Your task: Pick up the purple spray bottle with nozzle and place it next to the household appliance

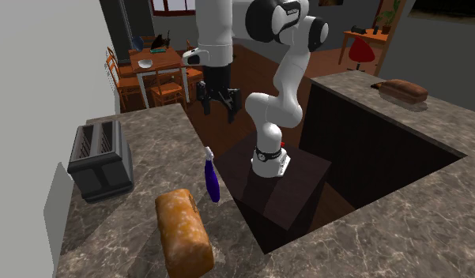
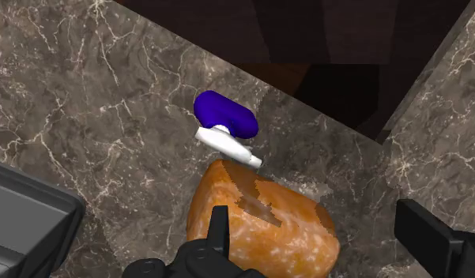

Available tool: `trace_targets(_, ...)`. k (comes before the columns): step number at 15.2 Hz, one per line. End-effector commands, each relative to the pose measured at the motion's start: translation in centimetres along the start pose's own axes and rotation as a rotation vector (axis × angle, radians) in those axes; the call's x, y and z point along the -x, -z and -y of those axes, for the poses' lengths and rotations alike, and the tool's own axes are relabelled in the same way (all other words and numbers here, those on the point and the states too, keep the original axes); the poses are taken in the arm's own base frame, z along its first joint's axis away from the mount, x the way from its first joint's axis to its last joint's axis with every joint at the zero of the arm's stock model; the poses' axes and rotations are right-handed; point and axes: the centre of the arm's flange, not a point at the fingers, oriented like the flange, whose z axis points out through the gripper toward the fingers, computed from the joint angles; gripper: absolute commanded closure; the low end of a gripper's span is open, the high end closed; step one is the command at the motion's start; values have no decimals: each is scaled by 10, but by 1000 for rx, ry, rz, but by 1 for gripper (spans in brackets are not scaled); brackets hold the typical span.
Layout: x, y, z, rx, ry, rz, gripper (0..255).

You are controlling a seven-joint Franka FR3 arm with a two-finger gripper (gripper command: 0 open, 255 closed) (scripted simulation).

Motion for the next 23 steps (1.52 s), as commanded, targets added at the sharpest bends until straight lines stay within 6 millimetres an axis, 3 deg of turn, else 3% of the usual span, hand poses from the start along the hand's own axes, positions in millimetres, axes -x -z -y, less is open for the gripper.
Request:
trace_targets(1, 0, 0, 0, 0, 0, 0, 0)
trace_targets(6, 1, -52, -53, -96, 272, 55, 0)
trace_targets(12, -12, -122, -108, -210, 599, 120, 0)
trace_targets(20, -6, -164, -104, -216, 614, 123, 0)
trace_targets(23, -6, -164, -104, -216, 614, 123, 0)
